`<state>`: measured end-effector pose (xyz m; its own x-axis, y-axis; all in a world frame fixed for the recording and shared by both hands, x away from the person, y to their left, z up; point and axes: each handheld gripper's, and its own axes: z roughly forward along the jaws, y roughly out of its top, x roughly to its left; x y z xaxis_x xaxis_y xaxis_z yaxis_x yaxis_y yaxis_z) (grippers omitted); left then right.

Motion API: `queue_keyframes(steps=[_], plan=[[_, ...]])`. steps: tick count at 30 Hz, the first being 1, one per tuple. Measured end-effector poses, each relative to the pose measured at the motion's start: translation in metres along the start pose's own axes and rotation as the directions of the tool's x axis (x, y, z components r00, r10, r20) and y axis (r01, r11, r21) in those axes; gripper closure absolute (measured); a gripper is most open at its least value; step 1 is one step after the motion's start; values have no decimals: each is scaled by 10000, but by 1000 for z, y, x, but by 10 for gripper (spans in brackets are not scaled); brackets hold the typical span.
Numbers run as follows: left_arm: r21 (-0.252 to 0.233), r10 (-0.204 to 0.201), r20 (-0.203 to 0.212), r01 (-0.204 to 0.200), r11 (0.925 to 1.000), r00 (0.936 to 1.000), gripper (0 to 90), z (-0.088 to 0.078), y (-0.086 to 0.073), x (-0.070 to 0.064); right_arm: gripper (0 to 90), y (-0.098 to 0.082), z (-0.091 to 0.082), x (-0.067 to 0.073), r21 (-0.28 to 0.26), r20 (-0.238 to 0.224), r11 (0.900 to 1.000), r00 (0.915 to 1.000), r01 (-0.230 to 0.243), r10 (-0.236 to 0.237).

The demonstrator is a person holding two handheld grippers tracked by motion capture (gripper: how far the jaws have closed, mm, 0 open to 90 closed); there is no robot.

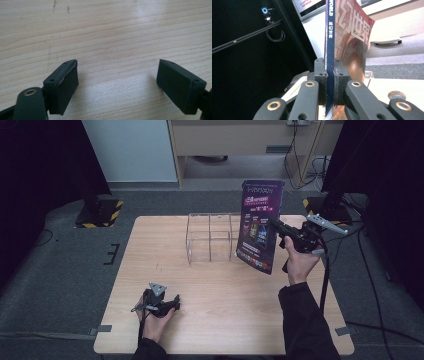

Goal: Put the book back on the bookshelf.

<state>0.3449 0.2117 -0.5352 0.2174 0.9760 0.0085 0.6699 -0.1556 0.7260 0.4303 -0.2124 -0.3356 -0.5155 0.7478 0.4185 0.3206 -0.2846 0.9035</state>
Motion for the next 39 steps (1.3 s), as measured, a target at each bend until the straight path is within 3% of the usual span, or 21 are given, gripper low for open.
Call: queue_keyframes(steps=[13,19,28,36,39], plan=[[0,18,4,-18,10000,10000,158,0,0,0,845,-6,27,-7,12,470,9998,9987,173,-173],[2,18,17,-18,10000,10000,157,0,0,0,846,-14,40,-11,206,904,9986,9946,497,-513],[23,46,22,-46,10000,10000,155,0,0,0,846,-25,47,-15,268,1158,9981,9915,560,-587],[20,45,24,-45,10000,10000,154,0,0,0,846,-35,54,-10,346,1417,9922,9821,1202,-1239],[22,47,24,-47,10000,10000,154,0,0,0,845,-40,56,-11,342,1417,9928,9827,1152,-1189]])
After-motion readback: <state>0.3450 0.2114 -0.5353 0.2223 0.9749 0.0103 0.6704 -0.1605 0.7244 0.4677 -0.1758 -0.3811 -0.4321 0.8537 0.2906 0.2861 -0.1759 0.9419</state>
